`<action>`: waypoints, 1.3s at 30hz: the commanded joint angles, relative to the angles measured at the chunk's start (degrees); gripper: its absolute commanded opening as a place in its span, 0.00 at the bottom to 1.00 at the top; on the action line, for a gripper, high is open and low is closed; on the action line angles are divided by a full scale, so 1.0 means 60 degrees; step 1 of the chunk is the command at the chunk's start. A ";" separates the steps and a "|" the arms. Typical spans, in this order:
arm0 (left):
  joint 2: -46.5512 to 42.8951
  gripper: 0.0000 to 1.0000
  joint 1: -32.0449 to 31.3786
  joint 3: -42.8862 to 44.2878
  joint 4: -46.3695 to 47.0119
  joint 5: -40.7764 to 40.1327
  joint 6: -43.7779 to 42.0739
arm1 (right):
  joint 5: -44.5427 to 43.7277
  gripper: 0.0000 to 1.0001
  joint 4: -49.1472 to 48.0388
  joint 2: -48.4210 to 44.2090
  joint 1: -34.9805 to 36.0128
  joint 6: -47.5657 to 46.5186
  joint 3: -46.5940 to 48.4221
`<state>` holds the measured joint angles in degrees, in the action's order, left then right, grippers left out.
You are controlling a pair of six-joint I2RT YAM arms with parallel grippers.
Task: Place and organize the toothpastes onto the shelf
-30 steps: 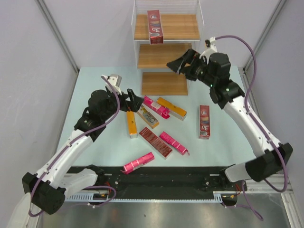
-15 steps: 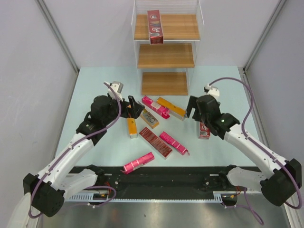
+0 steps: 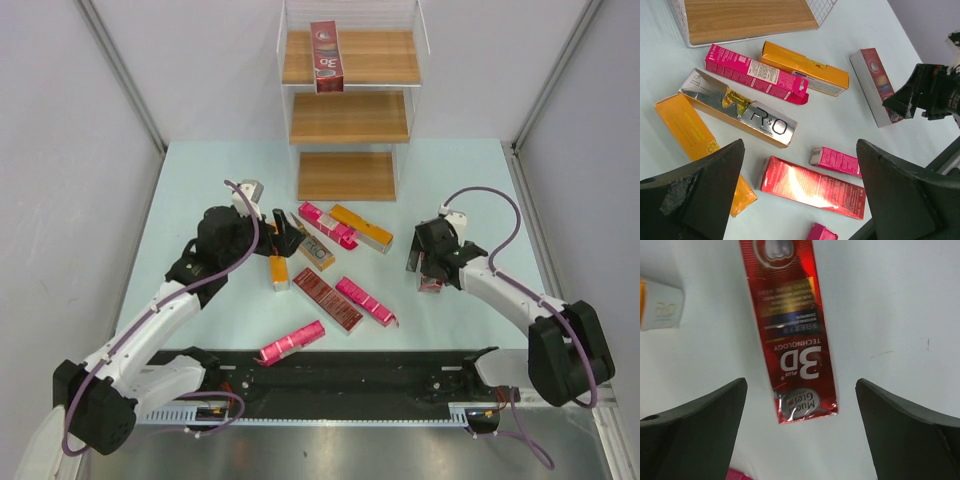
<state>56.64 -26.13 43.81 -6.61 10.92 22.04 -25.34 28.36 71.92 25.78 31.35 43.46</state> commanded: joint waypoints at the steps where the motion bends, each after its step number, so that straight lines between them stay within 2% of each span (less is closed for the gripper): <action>1: -0.0021 1.00 -0.0054 0.0037 0.0135 0.0114 0.0135 | 0.1040 0.95 -0.0974 0.0508 -0.0765 -0.0450 -0.0285; 7: -0.0007 1.00 -0.0054 0.0169 -0.0070 0.0128 0.0164 | 0.1996 0.93 -0.1504 0.1005 -0.1176 -0.0670 -0.0418; 11: 0.0066 1.00 -0.0054 0.0110 -0.0026 0.0216 0.0208 | 0.2436 0.86 -0.1621 0.1489 -0.1264 -0.0684 -0.0418; 14: 0.0140 1.00 -0.0054 0.0052 0.0062 0.0275 0.0252 | 0.2656 0.65 -0.1621 0.1812 -0.1264 -0.0685 -0.0418; 16: 0.0169 1.00 -0.0054 0.0037 0.0062 0.0319 0.0281 | 0.2686 0.64 -0.1563 0.1958 -0.1279 -0.0670 -0.0418; 17: 0.0154 1.00 -0.0054 0.0022 0.0076 0.0334 0.0281 | 0.2671 0.51 -0.1490 0.1944 -0.1279 -0.0670 -0.0418; 18: 0.0154 1.00 -0.0040 0.0037 0.0048 0.0334 0.0267 | 0.2613 0.43 -0.1460 0.1929 -0.1279 -0.0641 -0.0418; 24: 0.0242 1.00 -0.0054 0.0022 0.0208 0.0494 0.0501 | 0.2466 0.41 -0.1255 0.1330 -0.1264 -0.0714 -0.0418; 30: 0.0549 1.00 -0.0054 0.0256 0.0311 0.0904 0.0706 | 0.2291 0.41 -0.0889 -0.0178 -0.1031 -0.0977 -0.0345; 34: 0.0798 1.00 -0.0040 0.0403 0.0515 0.1400 0.0955 | 0.2100 0.41 -0.0494 -0.1028 -0.0358 -0.1197 -0.0081; 39: 0.1281 1.00 -0.0054 0.0505 0.1334 0.2163 0.1511 | 0.2042 0.41 -0.0595 -0.1688 0.1428 -0.1066 0.0168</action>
<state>62.65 -26.13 44.12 -4.71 18.55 27.55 -11.79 25.74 64.51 27.79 25.34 40.95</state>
